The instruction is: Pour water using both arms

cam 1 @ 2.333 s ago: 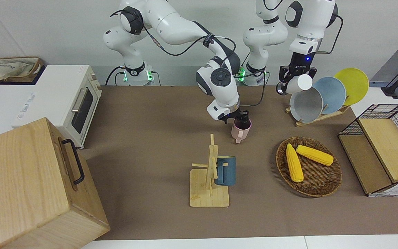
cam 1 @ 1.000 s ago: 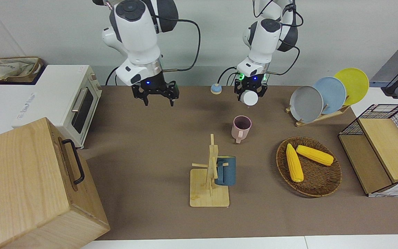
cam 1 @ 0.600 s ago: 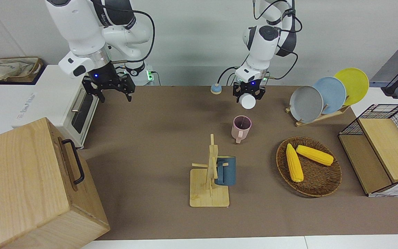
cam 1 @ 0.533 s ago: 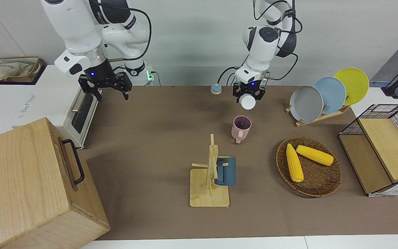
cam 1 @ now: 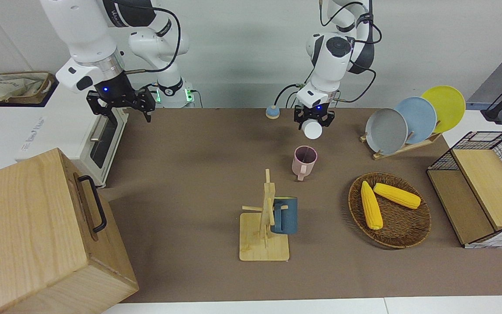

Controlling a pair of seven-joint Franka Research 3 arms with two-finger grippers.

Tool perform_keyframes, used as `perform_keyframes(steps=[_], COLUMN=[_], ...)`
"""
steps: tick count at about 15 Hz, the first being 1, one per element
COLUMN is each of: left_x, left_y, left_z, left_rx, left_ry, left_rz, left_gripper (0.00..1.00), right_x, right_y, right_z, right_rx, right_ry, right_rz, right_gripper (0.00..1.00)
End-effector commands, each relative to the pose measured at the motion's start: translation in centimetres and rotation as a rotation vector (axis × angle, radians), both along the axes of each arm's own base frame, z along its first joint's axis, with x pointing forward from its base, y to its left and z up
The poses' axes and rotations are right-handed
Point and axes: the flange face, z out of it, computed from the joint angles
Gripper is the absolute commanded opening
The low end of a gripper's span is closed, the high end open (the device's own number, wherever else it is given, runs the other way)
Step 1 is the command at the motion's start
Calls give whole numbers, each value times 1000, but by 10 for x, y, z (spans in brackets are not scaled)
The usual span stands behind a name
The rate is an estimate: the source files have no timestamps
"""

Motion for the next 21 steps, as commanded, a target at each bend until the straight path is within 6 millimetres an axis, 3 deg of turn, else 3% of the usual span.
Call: perform_keyframes(steps=[1,6,12,21], left_x=[3,16,16,13], left_y=[0,4,2,1], left_z=[15,22,20,23], left_rx=[21,48,61,64], left_ry=[21,101,103,102], left_rz=[-1,1,10,12], left_gripper=[0,0,0,0], right_x=[-9,-8,-8,-8], right_y=[-9,-7,6,6], right_z=[0,8,8,8], right_rx=[4,5,7,7], right_ry=[15,-7,-7,-7], right_rz=[11,12,37,37], right_gripper=[992,992,992,992])
